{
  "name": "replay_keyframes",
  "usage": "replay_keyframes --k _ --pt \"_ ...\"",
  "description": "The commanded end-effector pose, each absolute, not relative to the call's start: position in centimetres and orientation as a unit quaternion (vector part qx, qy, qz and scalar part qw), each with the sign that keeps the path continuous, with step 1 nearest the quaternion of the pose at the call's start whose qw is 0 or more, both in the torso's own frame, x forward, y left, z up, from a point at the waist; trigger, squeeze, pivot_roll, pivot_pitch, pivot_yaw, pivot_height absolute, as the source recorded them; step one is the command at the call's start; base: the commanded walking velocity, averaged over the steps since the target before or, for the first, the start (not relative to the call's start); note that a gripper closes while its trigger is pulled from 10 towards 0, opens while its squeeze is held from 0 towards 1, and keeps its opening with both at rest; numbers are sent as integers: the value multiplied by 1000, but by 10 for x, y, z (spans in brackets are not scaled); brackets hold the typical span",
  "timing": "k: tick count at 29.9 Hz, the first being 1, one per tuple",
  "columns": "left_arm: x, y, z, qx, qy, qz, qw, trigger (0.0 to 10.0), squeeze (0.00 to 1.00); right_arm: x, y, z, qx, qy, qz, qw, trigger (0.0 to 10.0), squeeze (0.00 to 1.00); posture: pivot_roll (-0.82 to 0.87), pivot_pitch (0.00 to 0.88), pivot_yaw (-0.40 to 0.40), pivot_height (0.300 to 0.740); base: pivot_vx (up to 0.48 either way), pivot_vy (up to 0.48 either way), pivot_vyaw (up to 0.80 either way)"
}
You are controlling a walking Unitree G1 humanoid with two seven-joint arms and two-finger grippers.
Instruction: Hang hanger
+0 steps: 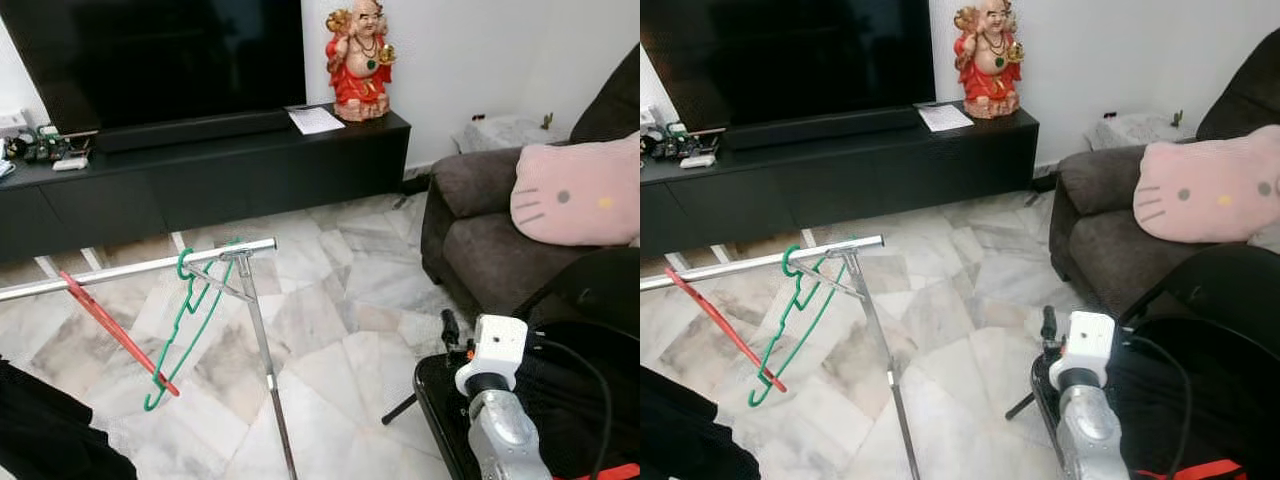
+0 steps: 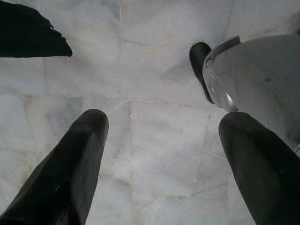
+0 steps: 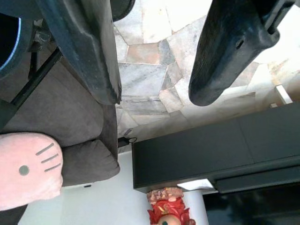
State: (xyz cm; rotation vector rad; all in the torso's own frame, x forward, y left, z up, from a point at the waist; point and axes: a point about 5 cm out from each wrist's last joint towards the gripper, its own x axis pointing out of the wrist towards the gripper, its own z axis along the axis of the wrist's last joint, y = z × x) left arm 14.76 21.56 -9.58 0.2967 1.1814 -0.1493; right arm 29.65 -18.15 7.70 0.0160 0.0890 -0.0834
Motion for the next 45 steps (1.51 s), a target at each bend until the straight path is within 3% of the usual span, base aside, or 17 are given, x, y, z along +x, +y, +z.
replay_keyframes --k 1,45 --pt "146 219 -96 139 556 -63 817 10000 0 299 -179 79 9 40 -38 998 10000 0 -49 4 53 740 0 -240 0" --pt "146 218 -96 143 556 -68 816 10000 0 297 -183 80 13 36 -55 998 10000 0 -56 13 54 740 0 -65 0"
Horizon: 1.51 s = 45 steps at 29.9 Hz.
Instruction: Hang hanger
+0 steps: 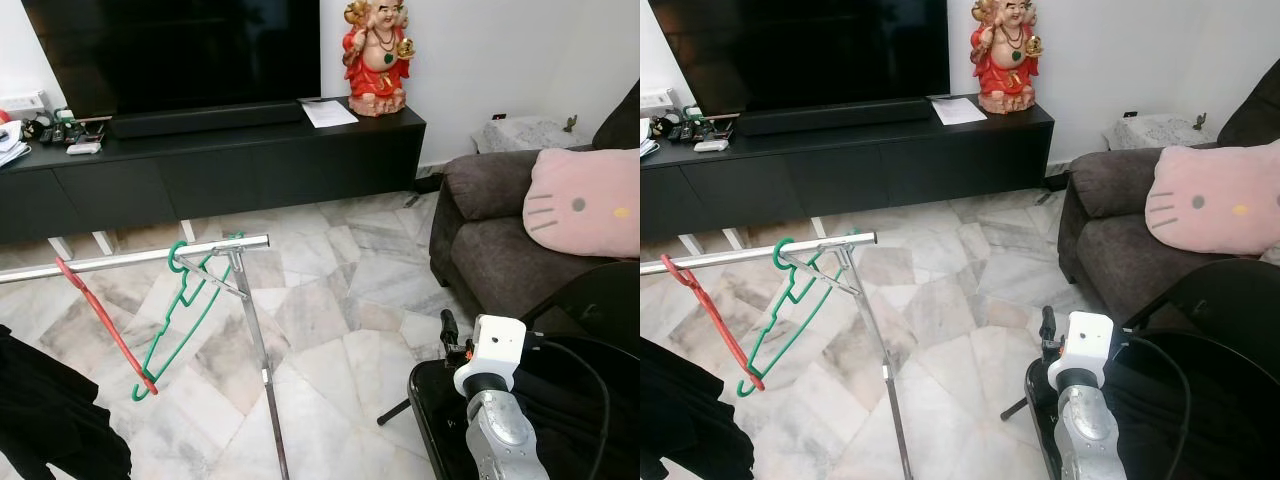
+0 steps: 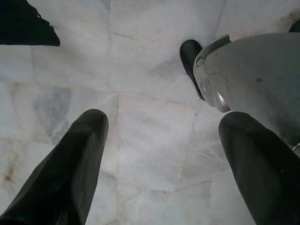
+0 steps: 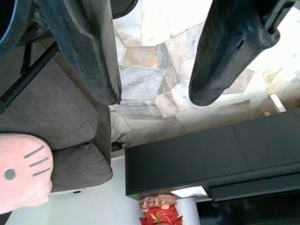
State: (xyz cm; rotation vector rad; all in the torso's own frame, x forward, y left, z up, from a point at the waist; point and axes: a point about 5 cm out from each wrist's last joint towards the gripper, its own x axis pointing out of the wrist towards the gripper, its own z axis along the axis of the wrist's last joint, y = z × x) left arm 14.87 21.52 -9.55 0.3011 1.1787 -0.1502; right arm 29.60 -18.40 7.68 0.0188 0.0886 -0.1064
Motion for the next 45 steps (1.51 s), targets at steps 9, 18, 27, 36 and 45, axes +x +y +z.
replay_keyframes --k 9,18,27,36,45 --pt "146 218 -96 143 556 -66 816 10000 0 297 -183 80 14 35 -53 998 10000 0 -55 10 53 740 0 -224 0" --pt "146 218 -96 140 556 -64 817 10000 0 298 -182 81 15 34 -53 998 10000 0 -55 7 53 740 0 0 0" --pt "146 218 -96 140 556 -64 817 10000 0 298 -182 81 15 34 -53 998 10000 0 -55 7 53 740 0 0 0" --pt "146 218 -96 140 556 -64 817 10000 0 298 -182 81 15 34 -53 998 10000 0 -55 7 53 740 0 0 0" --pt "146 218 -96 140 556 -64 817 10000 0 298 -182 81 15 34 -53 998 10000 0 -57 6 53 740 0 0 0"
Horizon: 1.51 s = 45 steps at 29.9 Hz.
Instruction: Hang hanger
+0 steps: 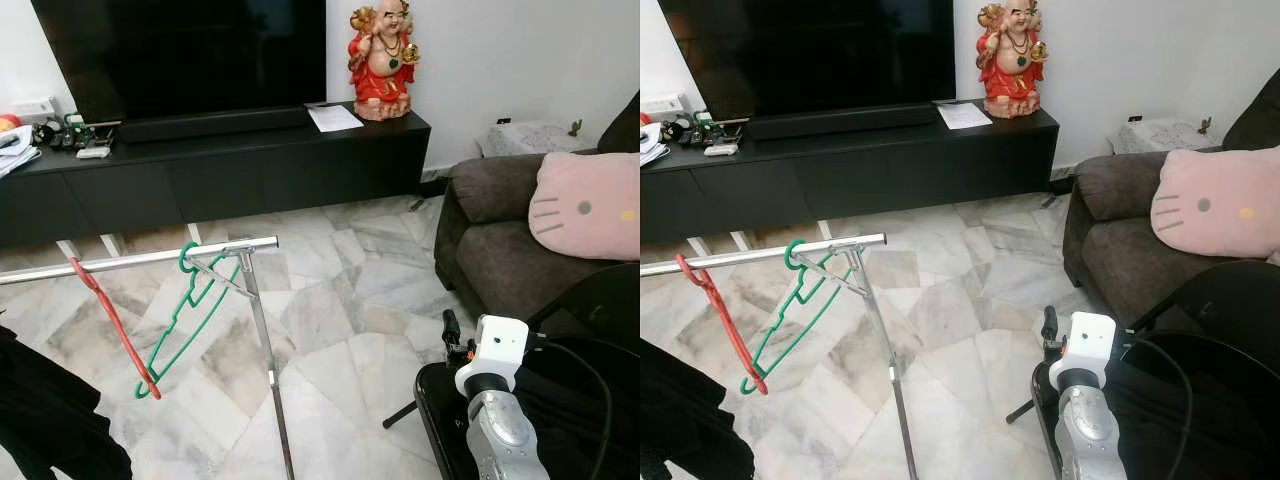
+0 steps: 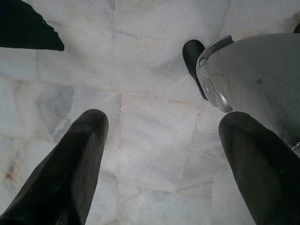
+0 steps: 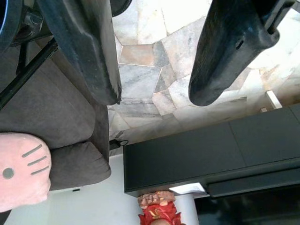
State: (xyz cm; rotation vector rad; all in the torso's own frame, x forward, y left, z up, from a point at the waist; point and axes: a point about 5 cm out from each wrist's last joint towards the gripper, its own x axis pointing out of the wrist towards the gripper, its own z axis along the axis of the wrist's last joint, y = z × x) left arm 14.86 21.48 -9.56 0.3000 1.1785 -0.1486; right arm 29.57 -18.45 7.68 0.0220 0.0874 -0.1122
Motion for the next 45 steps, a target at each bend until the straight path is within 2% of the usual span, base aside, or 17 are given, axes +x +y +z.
replay_keyframes --k 1,2,3,8,14,15,16,18,19,20,22,24,25,28,32,36,45 --pt "147 218 -95 143 555 -69 817 10000 0 286 -219 107 -1 5 -125 992 10000 0 -130 15 69 740 0 0 0" --pt "148 217 -95 145 552 -72 818 10000 0 269 -241 137 -5 -35 -178 983 10000 0 -122 14 69 740 0 0 0" --pt "149 217 -95 146 552 -72 818 10000 0 266 -242 141 -3 -43 -185 982 10000 0 -120 13 68 740 0 0 0" --pt "148 218 -95 145 551 -67 819 10000 0 281 -218 123 53 -32 -151 987 10000 0 -102 11 64 740 0 0 0" --pt "147 218 -96 143 551 -61 820 10000 0 280 -221 135 0 -36 -160 986 10000 0 -106 10 64 740 0 0 0" --pt "147 218 -96 145 552 -64 819 10000 0 275 -234 137 -56 -16 -170 984 10000 0 -111 8 66 740 0 0 0" --pt "147 218 -96 145 552 -64 819 10000 0 275 -234 137 -56 -16 -170 984 10000 0 -111 8 66 740 0 0 0" --pt "147 217 -96 146 552 -67 818 10000 0 265 -266 147 -161 -3 -186 969 10000 0 -118 4 69 740 0 0 0" --pt "147 217 -96 146 552 -67 818 10000 0 265 -266 147 -161 -3 -186 969 10000 0 -118 4 69 740 0 0 0" --pt "147 217 -96 147 551 -69 818 10000 0 258 -287 165 -246 -13 -179 952 10000 0 -128 4 72 740 0 0 0" --pt "147 217 -96 148 551 -70 818 10000 0 255 -297 176 -307 -12 -169 936 10000 0 -143 2 76 740 0 0 0" --pt "147 217 -96 151 552 -73 817 10000 0 247 -316 192 -393 16 -120 912 10000 0 -158 2 79 740 0 0 0" --pt "147 217 -96 151 552 -73 817 10000 0 247 -316 192 -393 16 -120 912 10000 0 -158 2 79 740 0 0 0" --pt "148 216 -95 151 551 -75 817 10000 0 231 -341 194 -468 79 -56 878 10000 0 -168 11 83 740 0 0 0" --pt "149 216 -95 150 550 -75 818 10000 0 217 -351 192 -476 129 5 870 10000 0 -182 22 86 740 0 0 0" --pt "150 217 -95 149 550 -75 818 10000 0 199 -366 192 -501 198 56 841 10000 0 -197 38 93 740 0 0 0" --pt "152 217 -94 150 551 -78 818 10000 0 161 -366 175 -449 293 181 824 10000 0 -220 60 101 740 0 0 0"
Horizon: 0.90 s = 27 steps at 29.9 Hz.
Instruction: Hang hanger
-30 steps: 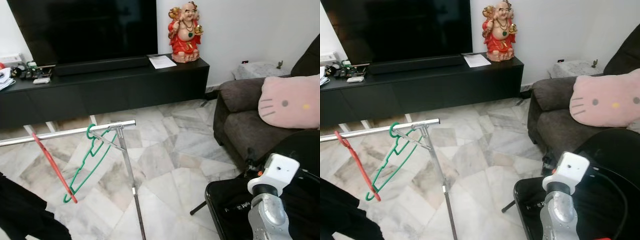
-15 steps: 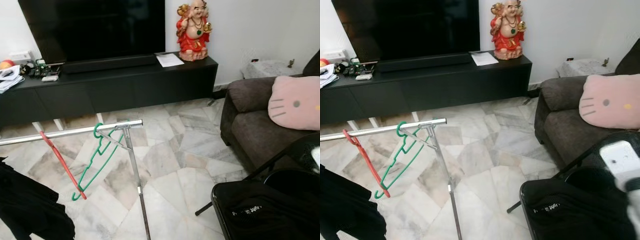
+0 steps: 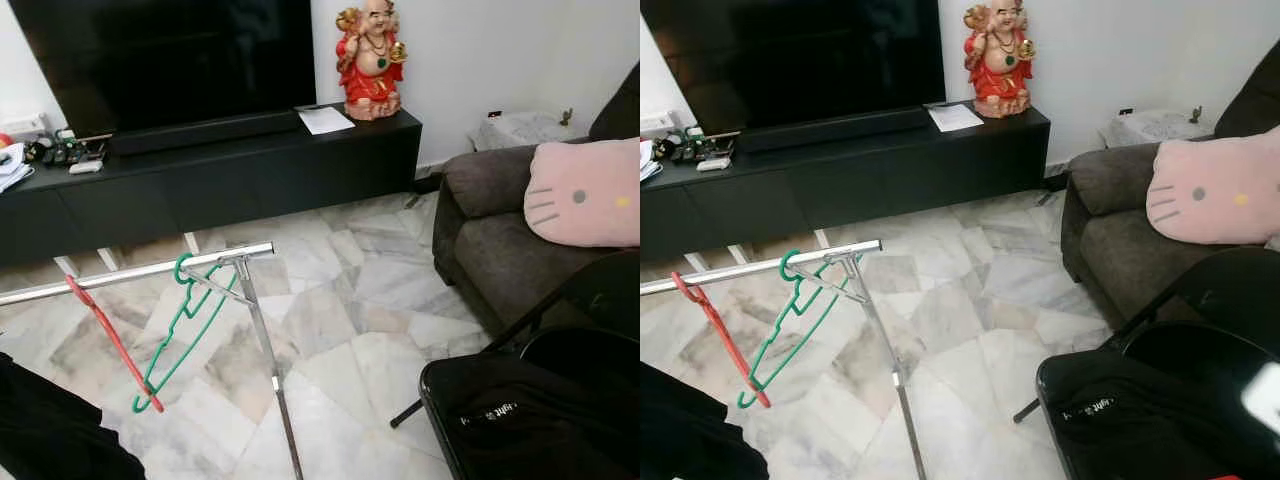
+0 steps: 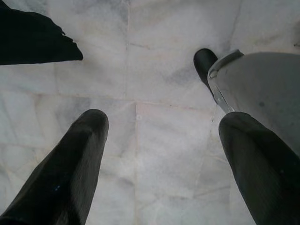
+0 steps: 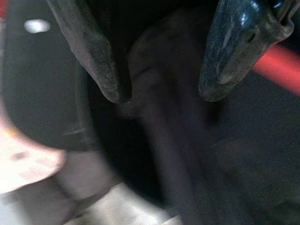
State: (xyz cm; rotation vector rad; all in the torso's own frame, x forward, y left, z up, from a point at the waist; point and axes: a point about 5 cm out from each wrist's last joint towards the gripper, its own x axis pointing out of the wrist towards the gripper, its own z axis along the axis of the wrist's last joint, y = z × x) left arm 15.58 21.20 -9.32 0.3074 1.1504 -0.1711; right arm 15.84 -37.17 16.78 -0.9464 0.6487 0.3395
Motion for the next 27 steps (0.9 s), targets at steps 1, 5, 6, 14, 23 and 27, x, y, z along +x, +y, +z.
replay_keyframes --k 1,5,6,14,23,27 --pt "152 217 -94 150 551 -78 818 10000 0 157 -365 172 -440 301 190 825 10000 0 -220 60 101 740 0 0 0" --pt "153 217 -93 150 550 -79 818 10000 0 146 -360 159 -424 326 222 815 10000 0 -221 63 102 740 0 0 0" --pt "153 217 -93 150 550 -79 818 10000 0 146 -360 159 -424 326 222 815 10000 0 -221 63 102 740 0 0 0" --pt "153 218 -93 152 549 -79 818 10000 0 141 -353 139 -463 361 250 770 10000 0 -212 62 102 740 0 0 0" --pt "154 218 -93 151 549 -78 818 10000 0 161 -352 144 -540 297 183 766 10000 0 -205 59 104 740 0 0 0" --pt "154 218 -93 151 549 -78 819 10000 0 158 -353 141 -559 320 204 737 10000 0 -203 55 101 740 0 0 0"
